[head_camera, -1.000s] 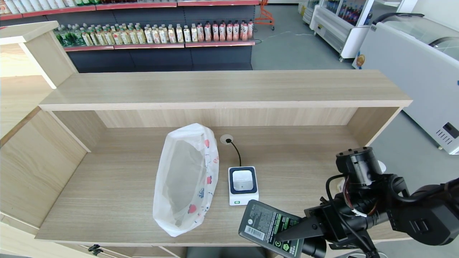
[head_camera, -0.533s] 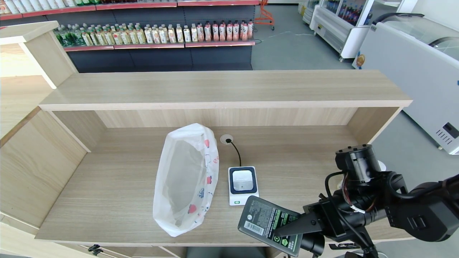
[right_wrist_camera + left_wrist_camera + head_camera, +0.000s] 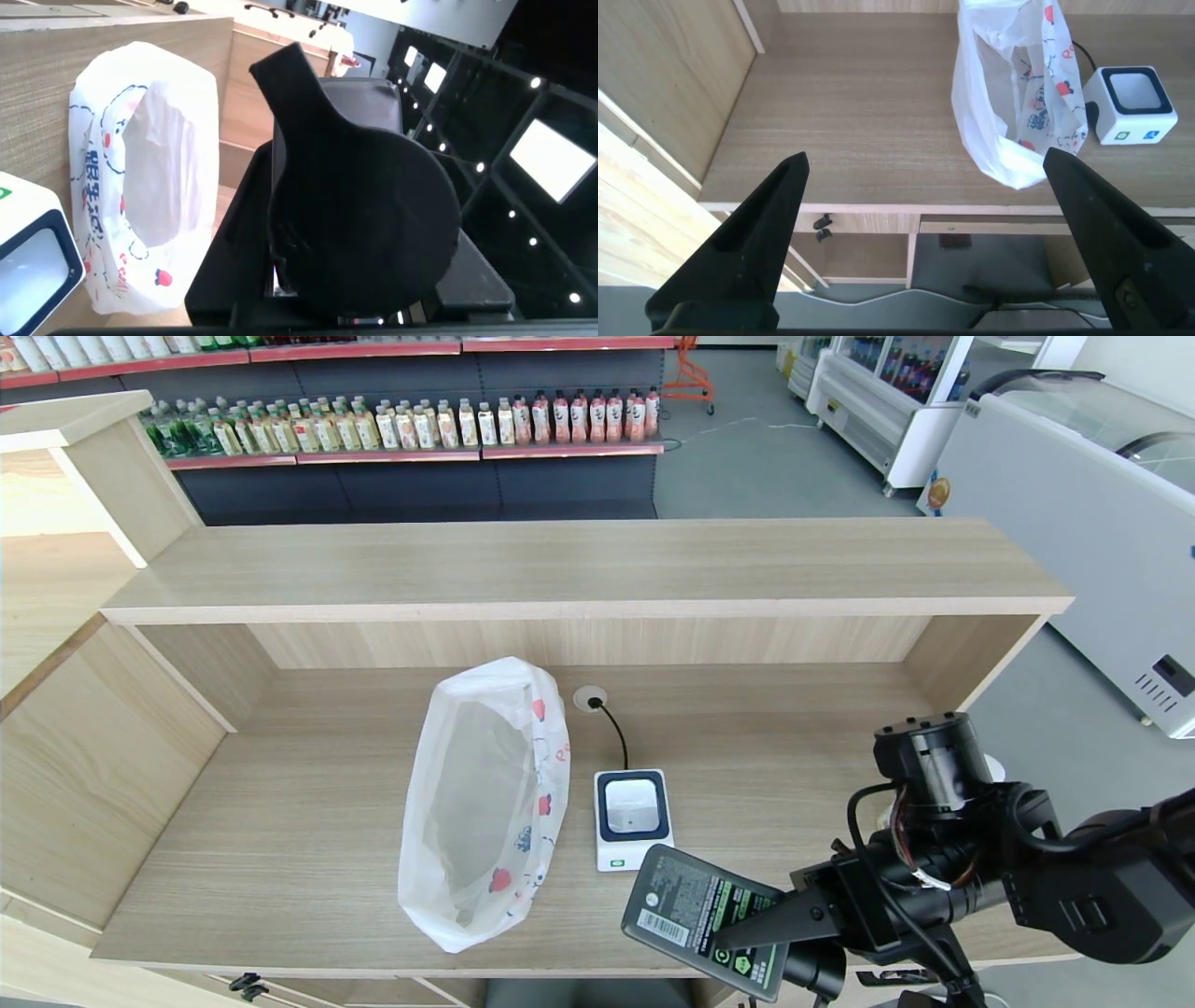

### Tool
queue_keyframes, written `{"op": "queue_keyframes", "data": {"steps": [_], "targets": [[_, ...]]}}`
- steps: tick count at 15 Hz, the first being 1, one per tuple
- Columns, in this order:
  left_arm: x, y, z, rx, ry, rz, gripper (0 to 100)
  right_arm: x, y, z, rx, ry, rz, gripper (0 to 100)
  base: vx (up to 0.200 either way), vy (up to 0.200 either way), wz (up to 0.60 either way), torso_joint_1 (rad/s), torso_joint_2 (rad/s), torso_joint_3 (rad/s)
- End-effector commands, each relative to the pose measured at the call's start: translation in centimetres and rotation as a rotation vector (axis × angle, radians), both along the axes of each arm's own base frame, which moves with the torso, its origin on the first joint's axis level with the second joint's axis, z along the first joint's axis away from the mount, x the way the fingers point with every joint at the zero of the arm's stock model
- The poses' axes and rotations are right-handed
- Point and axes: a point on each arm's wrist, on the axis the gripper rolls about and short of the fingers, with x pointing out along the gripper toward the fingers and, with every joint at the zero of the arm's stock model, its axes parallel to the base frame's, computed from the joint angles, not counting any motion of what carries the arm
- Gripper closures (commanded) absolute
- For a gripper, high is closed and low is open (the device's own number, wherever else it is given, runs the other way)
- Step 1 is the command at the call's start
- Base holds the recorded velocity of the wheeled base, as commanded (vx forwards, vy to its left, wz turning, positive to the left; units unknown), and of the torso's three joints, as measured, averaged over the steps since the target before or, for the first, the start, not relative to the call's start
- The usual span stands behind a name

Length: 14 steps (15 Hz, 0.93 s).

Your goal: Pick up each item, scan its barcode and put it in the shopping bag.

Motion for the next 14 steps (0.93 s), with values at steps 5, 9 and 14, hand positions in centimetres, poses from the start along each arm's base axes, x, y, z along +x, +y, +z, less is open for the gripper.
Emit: {"op": "queue_keyframes", "data": {"steps": [5,9,14], "targets": [[0.0,0.0,0.0,0.001,0.000,0.000,0,0.1,0.0,-0.1,0.003,-0.026,0.007,100,0.000,0.000,0.00,0.000,0.00,0.000],[0.0,0.0,0.0,-0.001,0.000,0.000,0,-0.2,-0.8,0.4,0.006,-0.038,-0.020,100,0.000,0.000,0.00,0.000,0.00,0.000],[0.0,0.0,0.0,-0.001,0.000,0.000,0,-1.7,-4.9,3.6,0.014,0.288,-0.255,100,0.000,0.000,0.00,0.000,0.00,0.000]]}}
